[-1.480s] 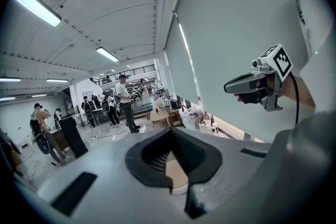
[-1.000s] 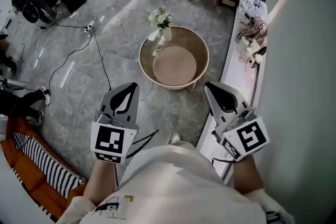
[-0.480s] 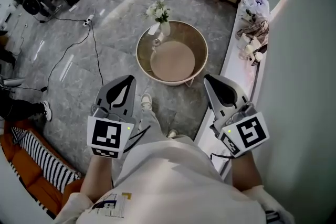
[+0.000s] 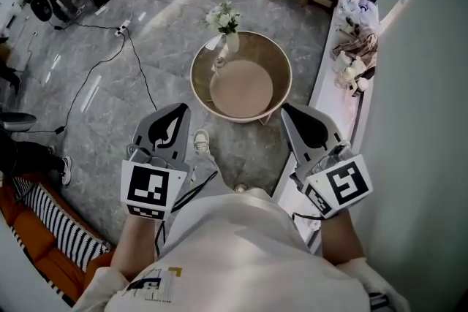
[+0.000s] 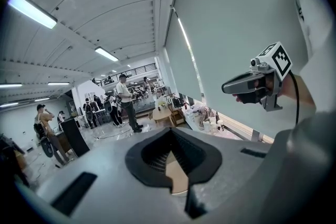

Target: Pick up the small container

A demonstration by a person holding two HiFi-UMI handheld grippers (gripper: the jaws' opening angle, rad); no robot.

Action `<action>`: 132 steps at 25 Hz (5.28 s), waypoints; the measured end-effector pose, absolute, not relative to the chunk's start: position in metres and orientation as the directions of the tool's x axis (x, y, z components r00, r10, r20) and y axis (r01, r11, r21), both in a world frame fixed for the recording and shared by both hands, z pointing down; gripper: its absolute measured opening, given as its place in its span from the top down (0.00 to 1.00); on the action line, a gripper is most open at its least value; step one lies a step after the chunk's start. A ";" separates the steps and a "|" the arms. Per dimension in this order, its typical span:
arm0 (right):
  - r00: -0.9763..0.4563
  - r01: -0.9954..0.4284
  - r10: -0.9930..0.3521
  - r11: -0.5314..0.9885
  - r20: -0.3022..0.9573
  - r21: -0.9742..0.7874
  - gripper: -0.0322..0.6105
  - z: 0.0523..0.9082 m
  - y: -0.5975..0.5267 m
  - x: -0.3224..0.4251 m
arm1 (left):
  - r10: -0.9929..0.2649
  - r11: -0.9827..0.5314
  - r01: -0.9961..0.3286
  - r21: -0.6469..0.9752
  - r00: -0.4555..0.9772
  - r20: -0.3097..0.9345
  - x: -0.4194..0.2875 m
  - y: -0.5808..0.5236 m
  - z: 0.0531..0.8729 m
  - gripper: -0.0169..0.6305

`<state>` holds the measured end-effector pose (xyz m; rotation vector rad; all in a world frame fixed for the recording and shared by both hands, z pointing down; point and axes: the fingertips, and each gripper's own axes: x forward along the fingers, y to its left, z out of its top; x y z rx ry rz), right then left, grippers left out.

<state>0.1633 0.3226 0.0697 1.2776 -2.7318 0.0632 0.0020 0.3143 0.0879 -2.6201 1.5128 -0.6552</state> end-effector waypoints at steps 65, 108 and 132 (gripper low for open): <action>-0.529 -0.833 -0.807 0.553 0.264 0.022 0.94 0.105 -0.103 -0.029 | -0.741 -0.655 -0.734 -0.178 0.579 0.339 -0.183 -0.115 0.122 0.96; -0.526 -0.849 -0.774 0.504 0.351 -0.160 0.94 0.324 -0.205 0.036 | -0.441 -0.897 -0.395 -0.199 0.776 0.452 0.002 -0.171 0.375 0.56; -0.501 -0.863 -0.722 0.456 0.477 -0.217 0.94 0.564 -0.226 0.030 | -0.395 -0.913 -0.399 -0.088 0.805 0.444 0.017 -0.192 0.655 0.45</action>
